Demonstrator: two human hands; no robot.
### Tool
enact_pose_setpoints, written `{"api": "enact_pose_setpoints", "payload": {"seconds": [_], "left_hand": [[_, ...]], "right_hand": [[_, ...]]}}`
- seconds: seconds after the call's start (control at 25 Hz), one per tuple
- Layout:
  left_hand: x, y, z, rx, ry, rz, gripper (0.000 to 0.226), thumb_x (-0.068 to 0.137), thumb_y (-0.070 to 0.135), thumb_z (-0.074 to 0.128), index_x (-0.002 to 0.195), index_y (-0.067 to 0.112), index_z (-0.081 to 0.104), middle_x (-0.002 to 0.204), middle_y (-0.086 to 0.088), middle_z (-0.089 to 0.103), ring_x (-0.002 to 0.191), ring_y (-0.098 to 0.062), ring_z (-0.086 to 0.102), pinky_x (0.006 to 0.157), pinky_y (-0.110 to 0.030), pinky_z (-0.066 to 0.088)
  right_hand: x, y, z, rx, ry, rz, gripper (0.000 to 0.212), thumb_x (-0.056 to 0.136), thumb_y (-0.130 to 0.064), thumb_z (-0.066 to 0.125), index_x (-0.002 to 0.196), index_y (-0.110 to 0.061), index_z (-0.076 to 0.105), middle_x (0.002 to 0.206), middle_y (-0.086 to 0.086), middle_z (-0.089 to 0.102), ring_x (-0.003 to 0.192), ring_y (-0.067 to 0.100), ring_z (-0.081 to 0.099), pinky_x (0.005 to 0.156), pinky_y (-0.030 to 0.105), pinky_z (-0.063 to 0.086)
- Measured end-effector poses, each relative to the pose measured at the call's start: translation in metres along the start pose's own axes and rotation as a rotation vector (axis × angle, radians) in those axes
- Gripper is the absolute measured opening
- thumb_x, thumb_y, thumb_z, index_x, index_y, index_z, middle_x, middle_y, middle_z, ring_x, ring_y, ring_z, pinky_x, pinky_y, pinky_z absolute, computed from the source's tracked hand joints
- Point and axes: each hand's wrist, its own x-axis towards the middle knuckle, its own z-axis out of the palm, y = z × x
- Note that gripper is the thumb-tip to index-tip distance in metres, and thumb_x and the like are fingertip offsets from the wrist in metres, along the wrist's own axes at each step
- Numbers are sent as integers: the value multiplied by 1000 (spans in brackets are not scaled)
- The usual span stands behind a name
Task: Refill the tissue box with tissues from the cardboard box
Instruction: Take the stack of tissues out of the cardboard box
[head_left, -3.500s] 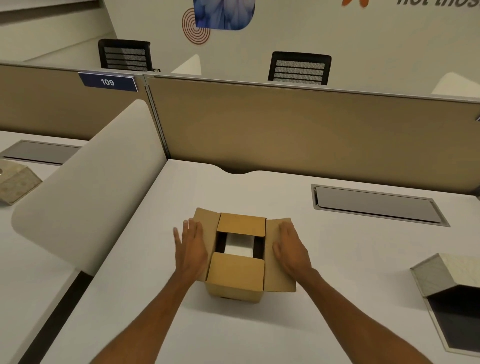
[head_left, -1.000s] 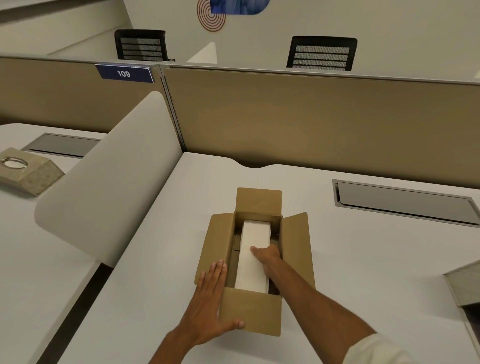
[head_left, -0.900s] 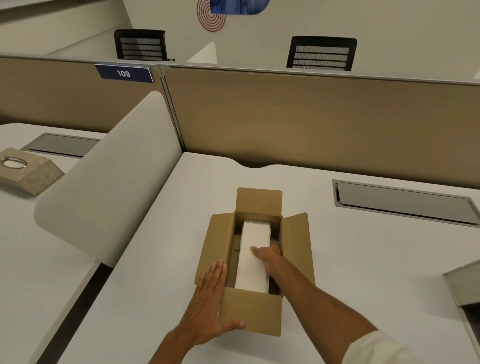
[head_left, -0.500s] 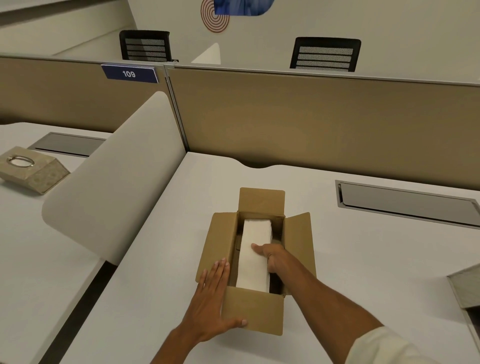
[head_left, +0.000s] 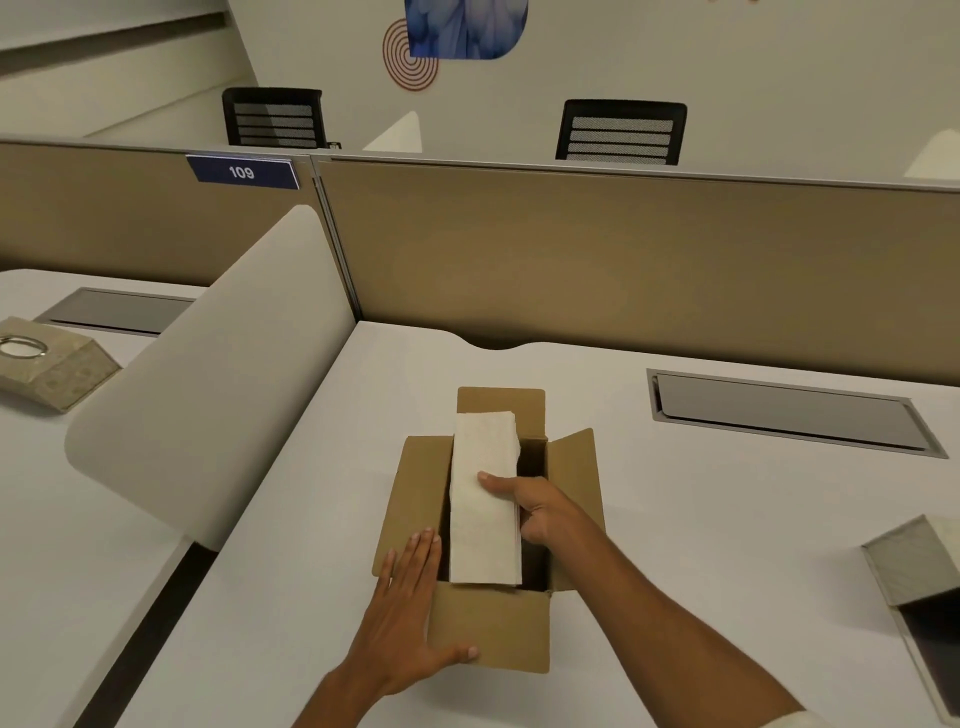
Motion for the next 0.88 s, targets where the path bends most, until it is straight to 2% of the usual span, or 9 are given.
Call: {"api": "enact_pose_setpoints", "payload": {"seconds": [0.12, 0.24, 0.36, 0.48, 0.56, 0.6, 0.72, 0.8, 0.88], "left_hand": [[0, -2, 1, -2, 6, 2, 137, 52, 98, 34, 141, 16, -32, 155, 9, -33, 147, -12, -27, 103, -17, -36], [0, -6, 3, 12, 39, 13, 135, 55, 96, 36, 144, 17, -28, 152, 11, -34, 142, -3, -33, 103, -18, -37], [1, 0, -3, 110, 47, 64, 123, 65, 87, 42, 144, 21, -25, 151, 9, -35, 137, 4, -37, 114, -34, -30], [9, 41, -15, -156, 291, 74, 88, 82, 53, 50, 154, 20, 12, 163, 6, 8, 151, -14, 12, 125, -40, 2], [19, 86, -26, -602, 435, -62, 66, 85, 44, 50, 147, 24, 35, 153, 4, 39, 139, -17, 38, 115, -36, 32], [25, 112, -29, -826, 432, -115, 61, 85, 46, 51, 142, 27, 40, 146, 4, 46, 134, -17, 44, 106, -31, 39], [45, 182, -26, -1241, 235, -142, 81, 71, 67, 60, 140, 31, 37, 138, 4, 50, 128, -18, 51, 100, -30, 42], [55, 226, -16, -1336, 105, -91, 112, 50, 77, 72, 143, 27, 33, 138, 1, 52, 126, -19, 53, 106, -36, 43], [63, 266, 1, -1427, 31, -102, 128, 37, 75, 80, 144, 22, 34, 138, -7, 52, 125, -25, 54, 106, -43, 47]], "right_hand": [[-16, -10, -9, 103, -69, -53, 41, 68, -12, 85, 103, -10, 63, 109, 17, 68, 101, 34, 65, 80, 53, 56], [-34, -24, -27, 212, -94, -111, 40, 70, -13, 84, 104, -12, 63, 108, 16, 69, 102, 34, 65, 81, 53, 56], [-52, -35, -57, 307, -102, -154, 33, 74, -13, 81, 101, -15, 63, 105, 15, 67, 99, 32, 64, 72, 51, 56], [-69, -40, -94, 386, -100, -191, 34, 76, -15, 80, 104, -17, 61, 107, 15, 66, 102, 32, 64, 72, 53, 55], [-80, -40, -120, 416, -102, -211, 37, 75, -17, 80, 106, -17, 61, 109, 15, 67, 102, 32, 64, 73, 53, 55], [-86, -40, -136, 428, -108, -222, 39, 75, -17, 81, 109, -16, 61, 110, 15, 67, 103, 32, 64, 73, 53, 56], [-102, -41, -181, 480, -130, -245, 48, 73, -17, 82, 116, -11, 61, 110, 15, 72, 105, 33, 66, 76, 51, 56], [-112, -43, -215, 512, -155, -252, 48, 69, -17, 83, 112, -8, 64, 101, 15, 78, 103, 33, 67, 79, 52, 55], [-122, -42, -248, 527, -156, -252, 41, 71, -18, 82, 107, -7, 65, 92, 15, 79, 103, 34, 66, 77, 54, 53]]}}
